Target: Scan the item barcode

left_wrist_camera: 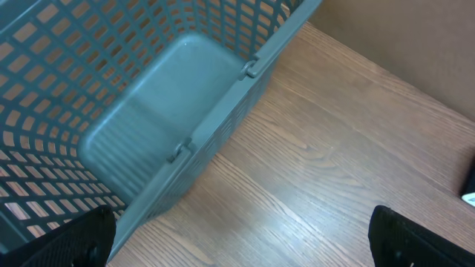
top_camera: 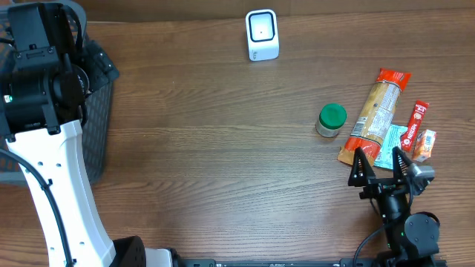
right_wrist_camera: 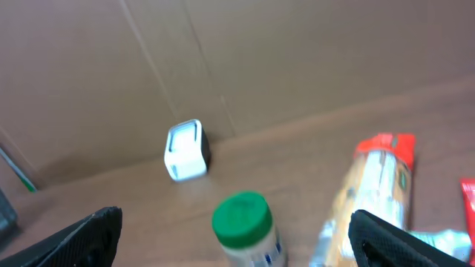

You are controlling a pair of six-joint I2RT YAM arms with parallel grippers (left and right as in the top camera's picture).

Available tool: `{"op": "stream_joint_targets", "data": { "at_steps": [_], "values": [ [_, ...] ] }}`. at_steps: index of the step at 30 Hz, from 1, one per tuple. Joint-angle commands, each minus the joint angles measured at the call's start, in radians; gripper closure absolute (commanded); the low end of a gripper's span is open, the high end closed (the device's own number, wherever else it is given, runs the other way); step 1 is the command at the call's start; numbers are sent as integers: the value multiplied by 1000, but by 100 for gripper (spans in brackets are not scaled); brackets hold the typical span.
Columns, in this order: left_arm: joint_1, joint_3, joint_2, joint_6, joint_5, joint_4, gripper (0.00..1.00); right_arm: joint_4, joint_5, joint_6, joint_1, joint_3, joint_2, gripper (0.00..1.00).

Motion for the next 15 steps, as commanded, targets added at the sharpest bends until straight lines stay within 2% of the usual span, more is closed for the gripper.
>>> {"op": "stream_joint_targets", "data": {
  "at_steps": [1,15],
  "values": [
    [4,11,7,8,-13,1,0,2,9,-4,-2,-11,-10,0],
    [4,11,7,8,-13,1,1,1,2,-8,-2,-11,-10,0]
  ]
}}
